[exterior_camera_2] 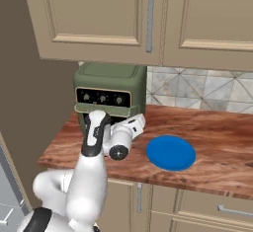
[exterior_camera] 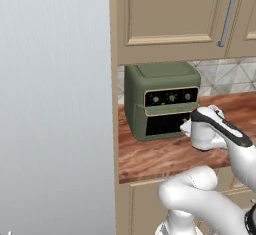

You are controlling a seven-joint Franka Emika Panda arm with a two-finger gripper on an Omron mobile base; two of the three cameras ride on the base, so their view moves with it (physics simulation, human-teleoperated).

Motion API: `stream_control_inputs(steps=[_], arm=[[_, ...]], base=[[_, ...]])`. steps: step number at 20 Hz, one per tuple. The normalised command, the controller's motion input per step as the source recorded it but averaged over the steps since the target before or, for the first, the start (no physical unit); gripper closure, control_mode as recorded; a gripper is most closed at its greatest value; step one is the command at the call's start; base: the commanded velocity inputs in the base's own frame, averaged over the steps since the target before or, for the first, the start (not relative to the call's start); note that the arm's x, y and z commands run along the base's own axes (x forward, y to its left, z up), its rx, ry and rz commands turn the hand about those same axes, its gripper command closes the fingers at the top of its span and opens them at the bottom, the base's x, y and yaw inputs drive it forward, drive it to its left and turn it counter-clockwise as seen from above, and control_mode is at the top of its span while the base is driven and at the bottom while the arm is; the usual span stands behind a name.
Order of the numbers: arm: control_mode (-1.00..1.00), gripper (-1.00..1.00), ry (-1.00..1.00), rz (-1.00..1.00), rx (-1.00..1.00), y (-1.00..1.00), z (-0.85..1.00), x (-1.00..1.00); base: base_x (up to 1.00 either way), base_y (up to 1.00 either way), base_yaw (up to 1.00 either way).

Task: Pull the toaster oven rack outwards. Pick up the baguette from the plate and place it on the toaster oven rack. Close the toaster oven door fully and set the temperature to the lowest setting.

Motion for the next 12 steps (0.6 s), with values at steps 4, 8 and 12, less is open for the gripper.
stream_control_inputs(steps=[4,8,12], arm=[[-1.0,-1.0,0.0,-0.3,0.06,0.93,0.0,0.57],[-1.0,-1.0,0.0,-0.21,0.04,0.65,0.01,0.41],[-1.0,-1.0,0.05,-0.07,0.0,0.09,0.01,0.17]], base=[[0.0,0.0,0.0],[0.0,0.0,0.0],[0.0,0.0,0.0]])
